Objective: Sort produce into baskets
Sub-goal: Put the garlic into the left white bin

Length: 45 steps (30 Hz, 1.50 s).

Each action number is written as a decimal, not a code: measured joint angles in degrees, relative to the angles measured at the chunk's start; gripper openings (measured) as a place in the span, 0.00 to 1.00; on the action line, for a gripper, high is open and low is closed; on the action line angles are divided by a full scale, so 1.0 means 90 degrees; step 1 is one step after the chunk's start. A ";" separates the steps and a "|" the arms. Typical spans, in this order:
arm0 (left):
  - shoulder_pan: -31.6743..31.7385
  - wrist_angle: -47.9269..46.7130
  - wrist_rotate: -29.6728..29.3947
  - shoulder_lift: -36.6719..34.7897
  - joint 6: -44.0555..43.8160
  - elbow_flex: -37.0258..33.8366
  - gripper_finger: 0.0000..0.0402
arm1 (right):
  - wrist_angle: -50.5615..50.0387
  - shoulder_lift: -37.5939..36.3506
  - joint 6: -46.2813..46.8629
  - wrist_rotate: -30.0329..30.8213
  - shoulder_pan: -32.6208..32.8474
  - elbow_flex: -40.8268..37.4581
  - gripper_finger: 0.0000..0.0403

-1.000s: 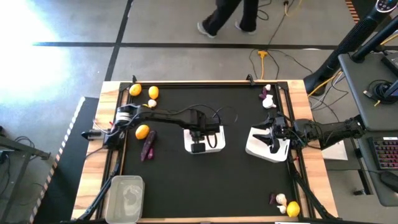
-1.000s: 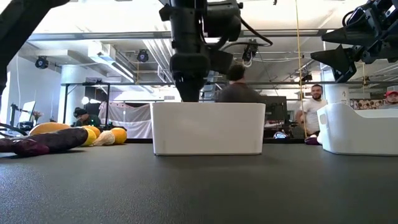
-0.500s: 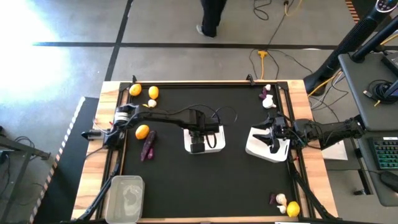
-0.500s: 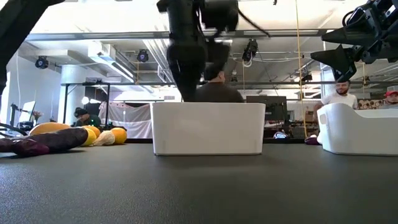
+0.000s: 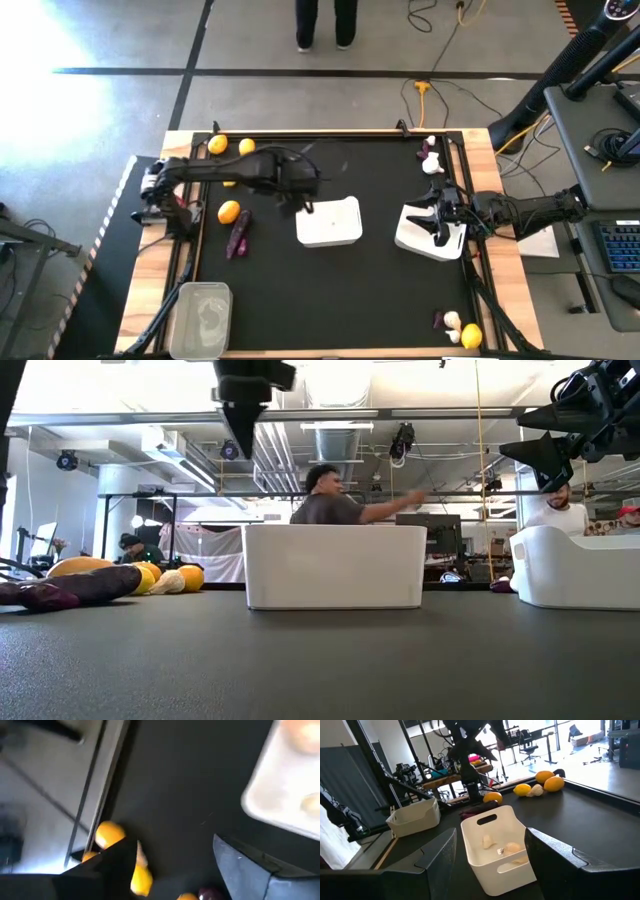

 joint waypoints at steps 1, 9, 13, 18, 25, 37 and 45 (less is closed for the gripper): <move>0.0052 -0.0119 -0.0028 -0.0116 -0.0208 -0.0112 0.63 | 0.0001 0.0001 0.0000 0.0000 0.0000 0.0000 0.57; 0.0327 -0.0296 -0.0256 -0.0610 -0.0671 -0.0932 0.69 | 0.0000 0.0001 0.0000 0.0000 0.0001 0.0000 0.57; 0.0341 -0.0260 -0.0265 -0.0485 -0.0284 -0.0984 0.69 | 0.0000 0.0001 0.0000 0.0000 -0.0001 0.0000 0.57; 0.0341 -0.0257 -0.0309 -0.0325 -0.0206 -0.0984 0.69 | 0.0001 0.0001 0.0000 0.0000 0.0000 0.0000 0.57; 0.0341 -0.0276 0.0577 -0.0245 0.0124 -0.0984 0.65 | 0.0001 0.0000 0.0000 0.0000 0.0000 0.0000 0.57; 0.1013 -0.0486 0.1285 -0.0396 0.0096 -0.1016 0.63 | 0.0001 0.0001 0.0000 0.0000 0.0001 0.0000 0.57; 0.1961 -0.0197 0.1360 -0.0782 -0.0196 -0.1535 0.63 | -0.0001 0.0001 0.0000 0.0000 0.0001 0.0000 0.57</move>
